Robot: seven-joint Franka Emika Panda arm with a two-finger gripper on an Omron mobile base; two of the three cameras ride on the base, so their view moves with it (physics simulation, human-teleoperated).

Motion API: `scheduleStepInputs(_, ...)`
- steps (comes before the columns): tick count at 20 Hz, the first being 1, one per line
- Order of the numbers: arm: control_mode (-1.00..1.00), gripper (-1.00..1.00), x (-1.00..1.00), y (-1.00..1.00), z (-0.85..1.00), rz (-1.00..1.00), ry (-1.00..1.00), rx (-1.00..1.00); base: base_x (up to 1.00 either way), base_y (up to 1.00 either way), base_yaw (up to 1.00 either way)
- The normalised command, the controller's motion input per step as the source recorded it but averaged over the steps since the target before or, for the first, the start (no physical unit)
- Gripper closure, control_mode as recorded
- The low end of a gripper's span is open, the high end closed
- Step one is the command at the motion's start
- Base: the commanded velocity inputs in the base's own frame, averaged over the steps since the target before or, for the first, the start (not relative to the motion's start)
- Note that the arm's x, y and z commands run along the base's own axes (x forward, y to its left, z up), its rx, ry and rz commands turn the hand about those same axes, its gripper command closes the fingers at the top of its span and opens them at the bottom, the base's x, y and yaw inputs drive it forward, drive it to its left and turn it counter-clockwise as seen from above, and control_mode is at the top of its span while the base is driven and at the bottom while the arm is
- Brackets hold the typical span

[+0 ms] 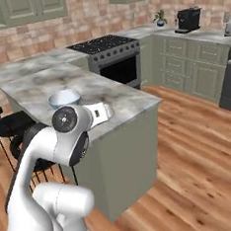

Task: Retrieve the kiwi and pear from the fridge and place them into the bowl on the dining table.

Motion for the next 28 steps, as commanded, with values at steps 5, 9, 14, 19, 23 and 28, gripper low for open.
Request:
scheduleStepInputs(5, 1.0, 1.0, 0.0, 0.0, 0.0, 0.0, 0.0, 0.0, 1.0, 0.98, 0.14)
scheduleStepInputs(9, 1.0, 1.0, 0.0, 0.0, 0.0, 0.0, 0.0, 0.0, 1.0, 0.81, 0.09)
scheduleStepInputs(14, 1.0, 1.0, 0.0, 0.0, 0.0, 0.0, 0.0, 0.0, 1.0, 0.45, 0.01)
scheduleStepInputs(19, 1.0, 1.0, 0.0, 0.0, 0.0, 0.0, 0.0, 0.0, 0.74, 0.19, 0.0)
scheduleStepInputs(23, 1.0, 1.0, 0.0, 0.0, 0.0, 0.0, 0.0, 0.0, 0.42, 0.05, 0.0)
scheduleStepInputs(28, -1.0, 1.0, 0.46, 0.0, -0.03, 0.0, 0.05, 0.0, 0.21, 0.0, 0.0)
